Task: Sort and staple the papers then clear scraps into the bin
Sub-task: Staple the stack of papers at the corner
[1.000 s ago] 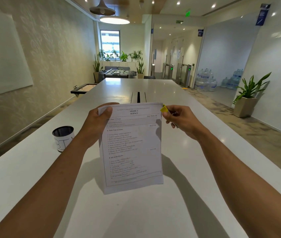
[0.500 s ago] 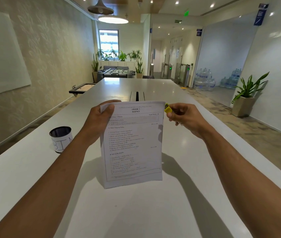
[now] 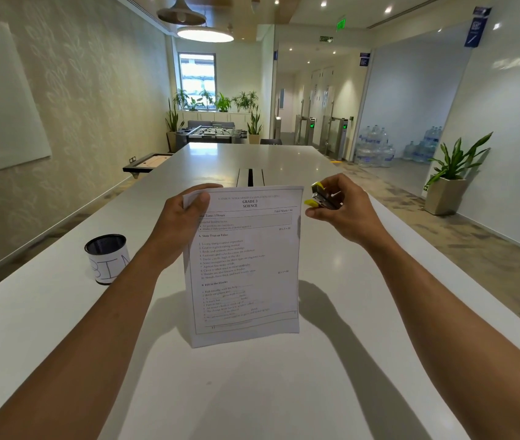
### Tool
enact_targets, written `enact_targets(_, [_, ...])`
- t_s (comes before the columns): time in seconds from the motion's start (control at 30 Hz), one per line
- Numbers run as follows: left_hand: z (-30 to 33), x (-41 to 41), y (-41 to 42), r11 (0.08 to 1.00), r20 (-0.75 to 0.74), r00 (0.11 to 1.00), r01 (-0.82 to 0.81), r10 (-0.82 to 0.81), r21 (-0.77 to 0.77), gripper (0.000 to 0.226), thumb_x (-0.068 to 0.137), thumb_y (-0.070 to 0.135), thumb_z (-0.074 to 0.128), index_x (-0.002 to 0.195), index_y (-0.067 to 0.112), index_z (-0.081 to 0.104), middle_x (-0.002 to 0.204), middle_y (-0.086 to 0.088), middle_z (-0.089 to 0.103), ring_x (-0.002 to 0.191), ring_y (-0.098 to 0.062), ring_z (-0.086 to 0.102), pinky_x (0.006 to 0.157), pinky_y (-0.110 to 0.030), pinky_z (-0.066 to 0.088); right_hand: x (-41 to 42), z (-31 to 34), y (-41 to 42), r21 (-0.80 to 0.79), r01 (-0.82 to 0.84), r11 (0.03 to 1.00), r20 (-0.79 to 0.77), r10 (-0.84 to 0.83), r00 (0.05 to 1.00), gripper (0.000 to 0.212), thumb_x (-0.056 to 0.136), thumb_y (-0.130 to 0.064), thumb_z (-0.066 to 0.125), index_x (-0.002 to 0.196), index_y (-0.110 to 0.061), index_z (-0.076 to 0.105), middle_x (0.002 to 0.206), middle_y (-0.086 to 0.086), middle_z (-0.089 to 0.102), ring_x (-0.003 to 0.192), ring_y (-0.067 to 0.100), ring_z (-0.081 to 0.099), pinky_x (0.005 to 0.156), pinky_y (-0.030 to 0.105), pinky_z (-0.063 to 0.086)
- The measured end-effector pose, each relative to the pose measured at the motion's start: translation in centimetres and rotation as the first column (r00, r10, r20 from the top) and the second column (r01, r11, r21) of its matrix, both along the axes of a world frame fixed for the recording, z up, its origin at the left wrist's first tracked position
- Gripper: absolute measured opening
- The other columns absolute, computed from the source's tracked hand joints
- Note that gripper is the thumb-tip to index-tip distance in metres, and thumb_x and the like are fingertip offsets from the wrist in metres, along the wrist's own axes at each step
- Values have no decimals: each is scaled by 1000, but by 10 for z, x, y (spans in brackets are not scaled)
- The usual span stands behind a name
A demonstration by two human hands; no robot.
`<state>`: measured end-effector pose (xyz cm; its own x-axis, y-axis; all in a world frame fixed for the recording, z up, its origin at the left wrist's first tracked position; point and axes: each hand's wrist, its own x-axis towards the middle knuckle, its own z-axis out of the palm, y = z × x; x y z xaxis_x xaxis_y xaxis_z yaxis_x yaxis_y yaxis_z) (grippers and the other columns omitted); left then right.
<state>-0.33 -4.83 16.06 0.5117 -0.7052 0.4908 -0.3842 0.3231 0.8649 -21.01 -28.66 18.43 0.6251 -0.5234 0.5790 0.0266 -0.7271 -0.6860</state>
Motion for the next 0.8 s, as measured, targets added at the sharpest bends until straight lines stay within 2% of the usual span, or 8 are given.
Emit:
enact_targets(0.17, [3, 0, 0, 1000, 24, 999, 26, -27, 4, 28, 98, 34, 49, 118, 20, 63, 104, -8, 70, 97, -29, 66, 84, -48, 52, 0, 2, -1, 65, -100, 993, -102, 106, 989, 35, 75, -32, 80, 106, -25, 65, 93, 0, 69, 74, 11, 62, 56, 15, 48])
enact_targets(0.3, [5, -1, 0, 1000, 37, 999, 27, -27, 3, 27, 98, 35, 49, 116, 22, 64, 104, -7, 70, 96, -27, 67, 83, -45, 53, -3, 5, -2, 115, -157, 981, -94, 168, 981, 32, 80, -33, 75, 110, -25, 67, 87, 1, 70, 68, 7, 63, 55, 25, 49])
enact_targets(0.5, [6, -3, -3, 999, 33, 999, 40, -40, 0, 29, 99, 33, 49, 118, 17, 63, 108, -12, 69, 100, -32, 65, 85, -46, 52, -2, 10, 2, 145, -201, 969, -144, 222, 964, 50, 72, -42, 74, 113, -14, 68, 93, 5, 71, 72, 11, 63, 56, 26, 48])
enact_targets(0.7, [7, -5, -3, 999, 40, 999, 34, -34, -1, 26, 99, 32, 48, 115, 21, 64, 102, -4, 71, 95, -23, 67, 79, -34, 56, -1, 12, 1, 136, -196, 971, -132, 214, 968, 32, 84, -31, 71, 110, -12, 68, 95, 9, 72, 74, 12, 63, 59, 27, 47])
enact_targets(0.8, [7, -5, -5, 999, 38, 998, 43, -43, -4, 26, 100, 31, 48, 116, 20, 64, 103, -5, 71, 96, -24, 67, 81, -36, 55, -2, 13, 1, 128, -197, 972, -141, 215, 966, 33, 85, -30, 70, 110, -9, 68, 94, 11, 71, 72, 10, 62, 60, 28, 47])
